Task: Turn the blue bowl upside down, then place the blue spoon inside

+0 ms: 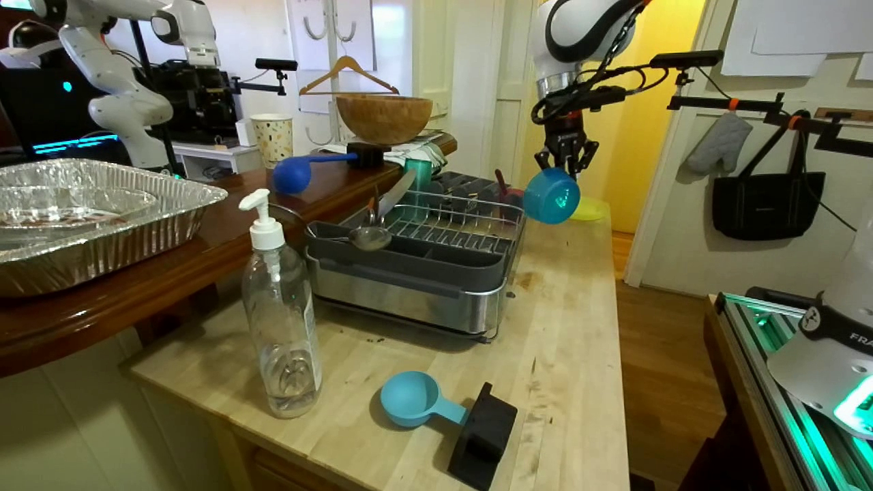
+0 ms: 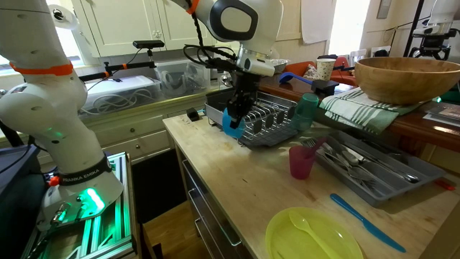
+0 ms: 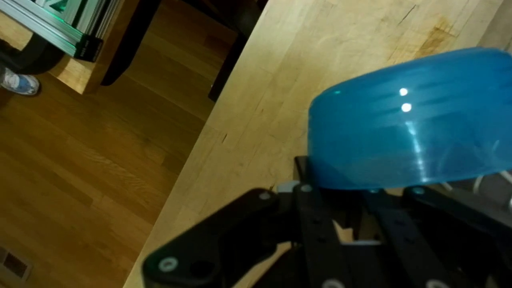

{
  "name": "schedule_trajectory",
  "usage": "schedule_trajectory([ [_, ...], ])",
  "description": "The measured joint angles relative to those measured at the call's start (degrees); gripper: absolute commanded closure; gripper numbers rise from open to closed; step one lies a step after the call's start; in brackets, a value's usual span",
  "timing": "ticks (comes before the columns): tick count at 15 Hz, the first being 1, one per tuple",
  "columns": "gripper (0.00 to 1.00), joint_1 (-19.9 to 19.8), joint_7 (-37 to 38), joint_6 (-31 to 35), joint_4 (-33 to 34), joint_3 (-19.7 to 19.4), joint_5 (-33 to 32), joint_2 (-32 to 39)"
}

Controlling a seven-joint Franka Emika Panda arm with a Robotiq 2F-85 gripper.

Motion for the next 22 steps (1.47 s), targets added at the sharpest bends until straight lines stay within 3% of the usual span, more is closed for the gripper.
schedule_trajectory([
  [10, 0.98, 0.24, 13.53, 3.71, -9.11, 2.45, -10.48, -7.14],
  [22, 0.98, 0.12, 31.90, 5.11, -12.36, 2.83, -25.66, -7.24],
])
